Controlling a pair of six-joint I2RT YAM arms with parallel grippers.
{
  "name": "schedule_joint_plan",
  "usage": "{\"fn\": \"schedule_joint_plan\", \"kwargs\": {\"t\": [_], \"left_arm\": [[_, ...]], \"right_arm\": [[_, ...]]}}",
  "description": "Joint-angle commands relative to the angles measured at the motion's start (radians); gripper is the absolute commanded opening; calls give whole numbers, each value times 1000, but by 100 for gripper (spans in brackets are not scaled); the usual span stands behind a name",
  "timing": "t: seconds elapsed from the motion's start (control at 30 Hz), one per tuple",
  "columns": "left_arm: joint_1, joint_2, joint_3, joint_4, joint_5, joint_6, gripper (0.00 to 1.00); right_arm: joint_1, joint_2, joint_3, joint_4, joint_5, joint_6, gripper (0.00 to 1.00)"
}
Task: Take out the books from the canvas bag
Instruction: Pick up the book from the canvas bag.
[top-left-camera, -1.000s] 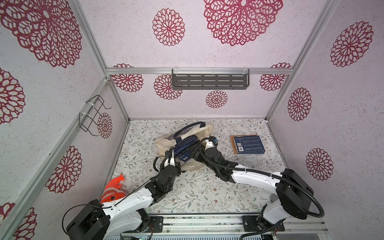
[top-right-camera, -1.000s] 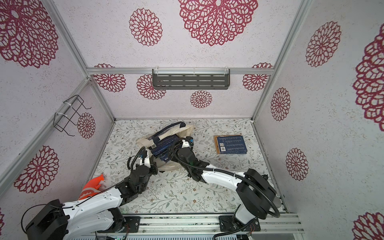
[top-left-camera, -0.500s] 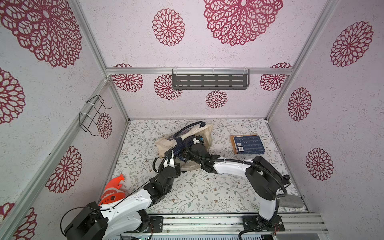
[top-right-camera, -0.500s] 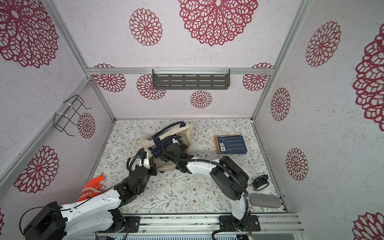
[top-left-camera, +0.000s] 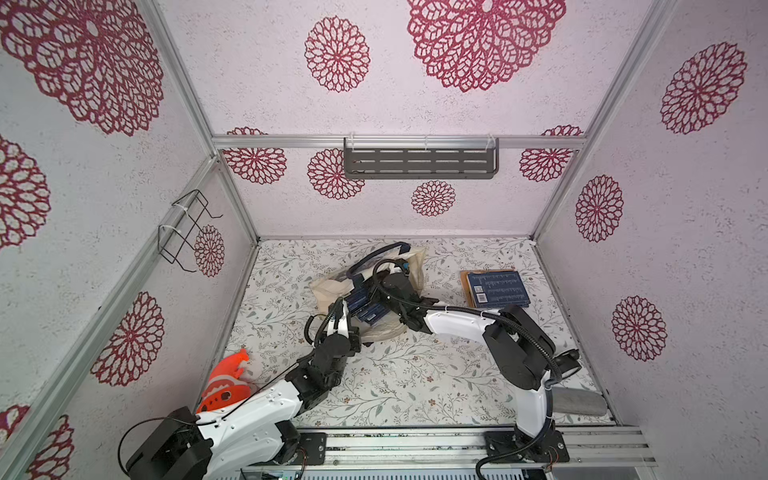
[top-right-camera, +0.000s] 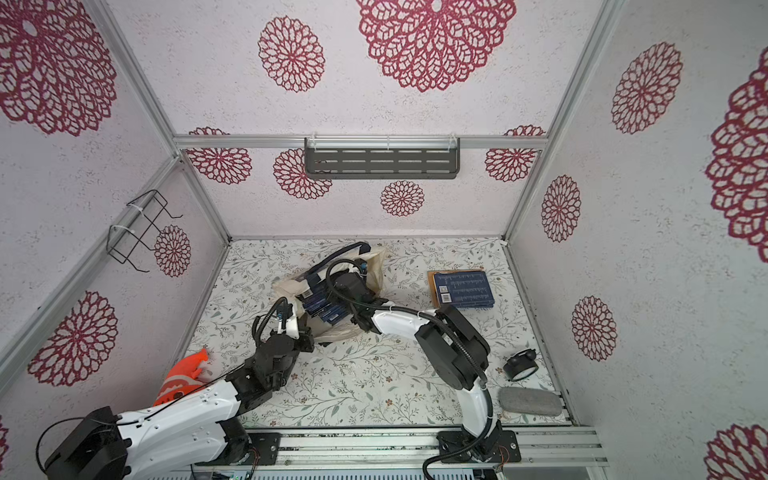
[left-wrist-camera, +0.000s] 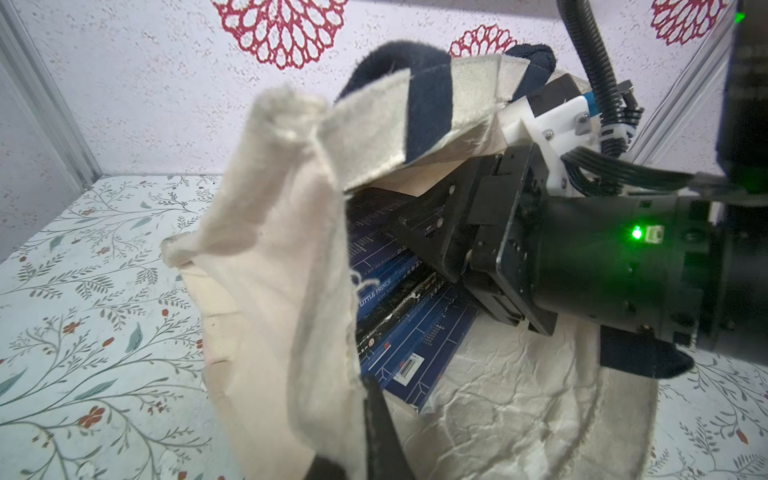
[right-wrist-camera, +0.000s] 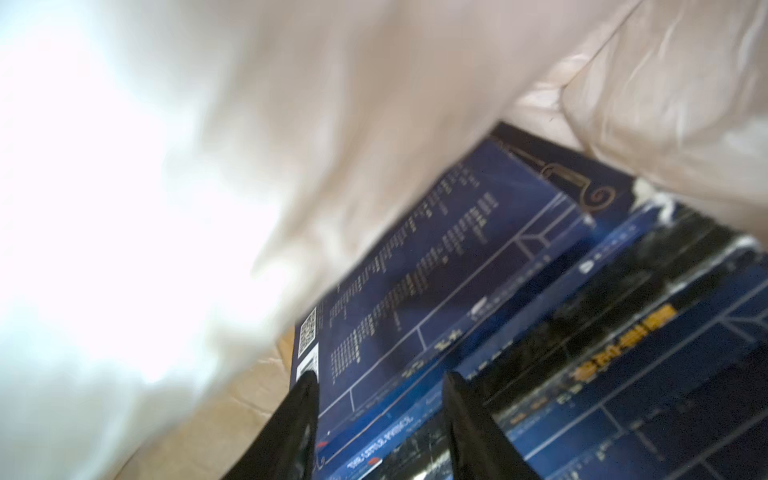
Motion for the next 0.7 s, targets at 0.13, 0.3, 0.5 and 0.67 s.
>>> {"fn": "schedule_joint_plan", "kwargs": {"t": [0.13,0.3,0.5,0.67], "left_arm": [[-18,-15,0,49,24,23,0],[-18,-14,1,52,27,23,0],[-18,-5,2,53,31,21,0],[-20,-11,1,53,34,22,0]], "right_arm": [[-11,38,64,-18,17,-32,49],[-12,68,83,-9,17,-24,44],[-14,84,140,-24,38,-76,34],[-23,104,188,-54,42,-94,30]]}}
